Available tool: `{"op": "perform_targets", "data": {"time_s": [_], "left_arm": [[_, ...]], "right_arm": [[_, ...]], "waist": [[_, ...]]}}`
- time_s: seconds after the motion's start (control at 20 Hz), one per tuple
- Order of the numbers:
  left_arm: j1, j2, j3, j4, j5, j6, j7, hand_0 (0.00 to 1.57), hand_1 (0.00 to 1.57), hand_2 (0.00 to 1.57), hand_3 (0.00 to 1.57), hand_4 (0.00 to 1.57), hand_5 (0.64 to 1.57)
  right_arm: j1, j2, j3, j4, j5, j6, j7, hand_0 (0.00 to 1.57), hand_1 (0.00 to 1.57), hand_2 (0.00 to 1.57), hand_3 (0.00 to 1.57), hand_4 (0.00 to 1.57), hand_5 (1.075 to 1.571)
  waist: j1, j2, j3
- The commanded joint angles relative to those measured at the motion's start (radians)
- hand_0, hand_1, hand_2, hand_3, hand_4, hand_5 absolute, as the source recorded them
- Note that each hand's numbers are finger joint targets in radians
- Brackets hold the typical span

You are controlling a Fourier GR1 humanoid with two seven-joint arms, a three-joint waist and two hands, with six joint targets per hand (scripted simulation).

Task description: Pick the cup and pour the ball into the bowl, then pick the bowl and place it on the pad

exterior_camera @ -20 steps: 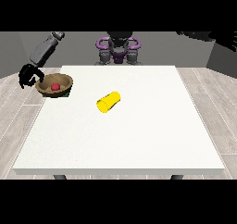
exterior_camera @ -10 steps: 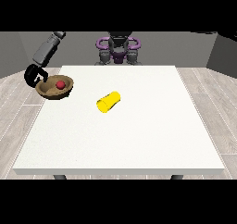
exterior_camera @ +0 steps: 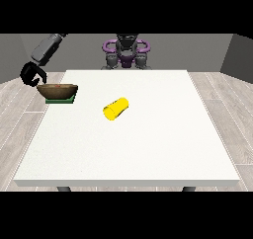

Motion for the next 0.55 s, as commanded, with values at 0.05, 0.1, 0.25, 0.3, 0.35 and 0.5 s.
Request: {"op": "perform_targets", "data": {"time_s": [0.05, 0.1, 0.25, 0.3, 0.35, 0.5], "left_arm": [[-0.026, 0.034, 0.023, 0.045, 0.027, -0.049, -0.045, 0.0, 0.0, 0.0, 0.0, 0.65, 1.546], [-0.016, 0.014, 0.002, 0.028, 0.036, -0.048, -0.017, 0.0, 0.0, 0.0, 0.0, 0.69, 1.546], [0.003, -0.096, -0.084, -0.166, 0.112, 0.029, 0.169, 0.0, 0.0, 0.0, 0.0, 0.98, 1.57], [-0.022, -0.101, -0.101, -0.165, 0.098, 0.066, 0.174, 0.0, 0.0, 0.0, 0.0, 0.98, 1.57], [0.008, -0.13, -0.129, -0.155, 0.064, 0.081, 0.172, 0.0, 0.0, 0.0, 0.0, 0.98, 1.57], [0.067, -0.154, -0.15, -0.059, 0.019, 0.066, 0.165, 0.0, 0.0, 0.0, 0.0, 0.98, 1.57]], "right_arm": [[-0.038, -0.044, -0.02, 0.002, -0.015, -0.012, 0.026, 0.0, 0.0, 0.0, 0.0, 0.0, 1.503], [-0.04, -0.046, -0.012, 0.009, -0.005, -0.042, 0.063, 0.0, 0.0, 0.0, 0.0, 0.0, 1.497], [-0.009, -0.063, 0.008, 0.067, 0.022, -0.017, 0.086, 0.0, 0.0, 0.0, 0.0, 0.0, 1.471], [-0.048, -0.08, 0.011, 0.052, 0.019, -0.015, 0.135, 0.0, 0.0, 0.0, 0.0, 0.0, 1.477], [-0.07, -0.11, 0.015, 0.027, 0.015, 0.027, 0.161, 0.0, 0.0, 0.0, 0.0, 0.0, 1.416], [-0.092, 0.015, 0.04, -0.059, 0.001, 0.051, 0.117, 0.0, 0.0, 0.0, 0.0, 0.7, 1.219]], "waist": [[0.014, 0.043, 0.0], [0.024, -0.003, 0.0], [0.03, -0.154, 0.0033], [0.016, -0.183, 0.0019], [0.004, -0.238, 0.0005], [-0.052, -0.384, -0.0032]]}}
